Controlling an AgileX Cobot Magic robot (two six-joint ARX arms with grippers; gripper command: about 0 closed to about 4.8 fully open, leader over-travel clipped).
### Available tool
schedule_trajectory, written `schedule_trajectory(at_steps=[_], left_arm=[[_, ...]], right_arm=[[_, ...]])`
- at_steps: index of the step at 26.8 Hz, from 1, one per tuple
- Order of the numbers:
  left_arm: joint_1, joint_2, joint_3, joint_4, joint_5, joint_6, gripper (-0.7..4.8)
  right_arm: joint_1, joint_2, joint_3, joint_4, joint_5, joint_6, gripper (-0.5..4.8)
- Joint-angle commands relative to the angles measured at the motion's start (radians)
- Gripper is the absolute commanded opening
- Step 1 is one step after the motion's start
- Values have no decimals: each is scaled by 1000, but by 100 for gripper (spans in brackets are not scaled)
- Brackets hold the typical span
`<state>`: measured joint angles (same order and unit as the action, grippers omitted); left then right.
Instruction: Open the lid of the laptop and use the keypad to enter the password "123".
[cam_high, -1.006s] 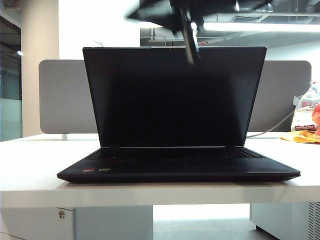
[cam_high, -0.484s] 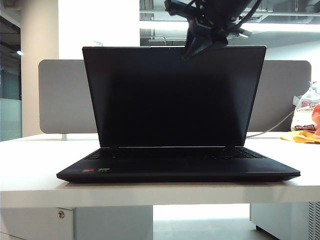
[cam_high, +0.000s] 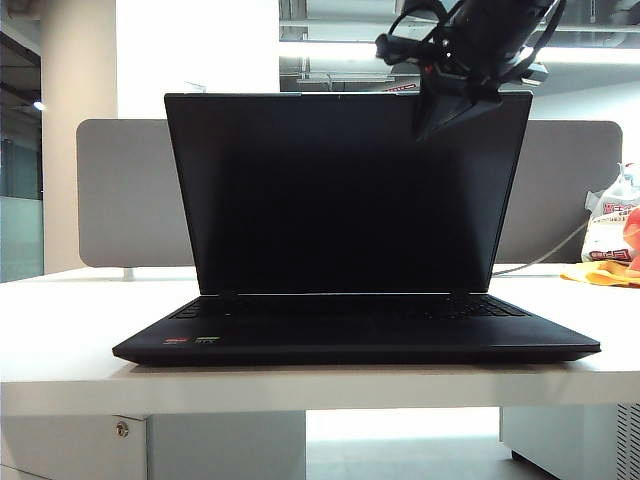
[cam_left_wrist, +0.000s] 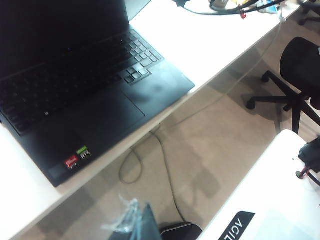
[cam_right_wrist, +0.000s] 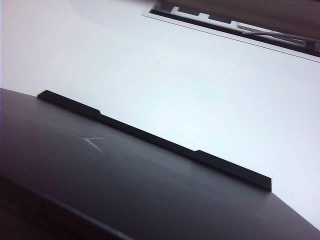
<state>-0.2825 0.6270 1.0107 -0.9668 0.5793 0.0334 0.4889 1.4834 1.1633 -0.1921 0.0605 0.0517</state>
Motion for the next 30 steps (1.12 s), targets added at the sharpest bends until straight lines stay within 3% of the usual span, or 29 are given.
schedule_trajectory(at_steps=[1, 9, 30], left_arm=[[-1, 0, 4, 12, 5, 3, -6], [-1, 0, 4, 12, 4, 3, -6], [-1, 19, 4, 6, -28, -7, -6]], right_arm=[[2, 17, 5, 43, 13, -12, -6], [0, 36, 30, 98, 47, -37, -6], [-100, 320, 420, 47, 0, -53, -6]])
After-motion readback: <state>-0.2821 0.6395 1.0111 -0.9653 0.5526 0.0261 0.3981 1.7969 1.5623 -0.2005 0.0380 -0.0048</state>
